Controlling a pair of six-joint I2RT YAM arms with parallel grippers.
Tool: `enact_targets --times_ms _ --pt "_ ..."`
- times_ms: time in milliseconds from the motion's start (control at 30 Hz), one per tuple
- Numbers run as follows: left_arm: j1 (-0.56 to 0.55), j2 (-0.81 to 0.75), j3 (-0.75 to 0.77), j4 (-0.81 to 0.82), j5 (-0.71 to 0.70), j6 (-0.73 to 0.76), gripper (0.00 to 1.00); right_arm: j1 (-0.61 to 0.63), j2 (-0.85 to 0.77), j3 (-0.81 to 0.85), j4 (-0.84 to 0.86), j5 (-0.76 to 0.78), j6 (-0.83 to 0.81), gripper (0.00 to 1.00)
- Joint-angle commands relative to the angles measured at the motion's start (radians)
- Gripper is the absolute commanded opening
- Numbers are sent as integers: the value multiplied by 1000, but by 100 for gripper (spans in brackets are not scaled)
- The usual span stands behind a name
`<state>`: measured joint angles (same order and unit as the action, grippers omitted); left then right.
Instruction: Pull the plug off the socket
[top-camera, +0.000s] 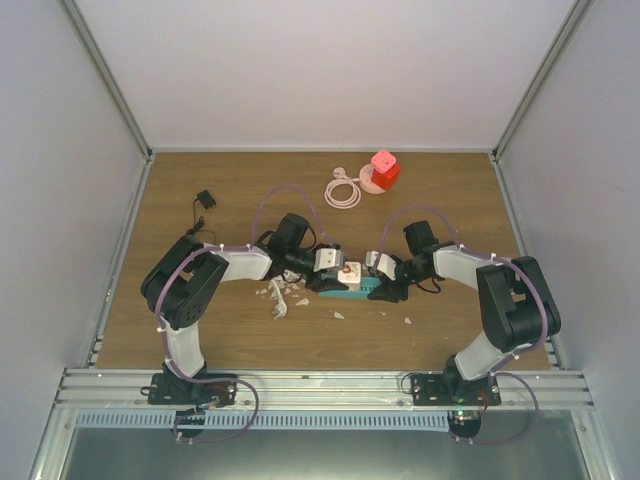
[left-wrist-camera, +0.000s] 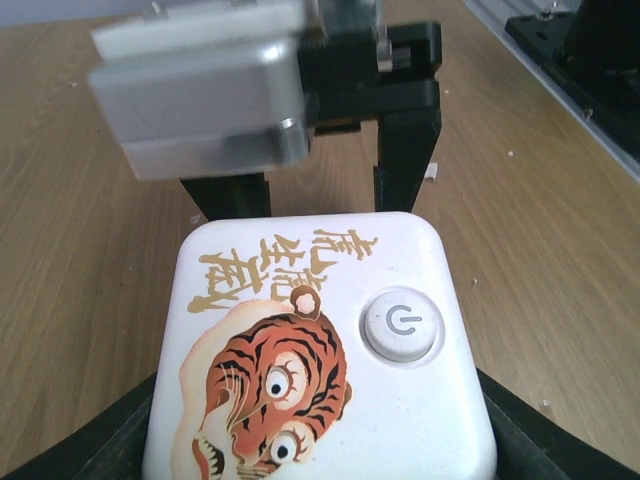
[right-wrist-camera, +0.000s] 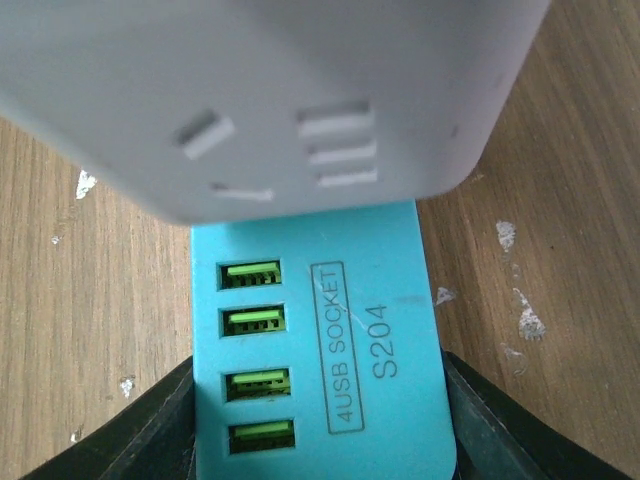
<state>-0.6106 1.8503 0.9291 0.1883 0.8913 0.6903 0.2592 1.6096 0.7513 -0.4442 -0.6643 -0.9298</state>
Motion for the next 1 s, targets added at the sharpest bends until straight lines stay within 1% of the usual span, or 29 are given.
enact_targets --times_ms 0,167,400,567,700,767,900,967 --pt "14 -71 -11 12 115 -64 38 -7 -14 -22 46 36 -15 36" --pt "14 -77 -21 11 99 -43 37 -7 -19 -31 66 62 -16 34" --pt "17 -91 -18 -18 103 -35 37 -7 -11 -30 63 68 -21 35" --pt "45 -139 5 -92 112 -38 37 -6 -20 -31 44 77 -38 37" --pt "109 -178 67 -256 106 0 38 -9 -26 -31 29 87 -48 44" --pt "139 -187 120 -383 84 81 38 -9 -28 -29 28 94 -43 49" --pt "219 -192 233 -643 45 192 38 -8 -23 -9 9 107 -30 66" --pt "269 -194 296 -754 28 230 39 -8 -32 2 -3 101 -27 72"
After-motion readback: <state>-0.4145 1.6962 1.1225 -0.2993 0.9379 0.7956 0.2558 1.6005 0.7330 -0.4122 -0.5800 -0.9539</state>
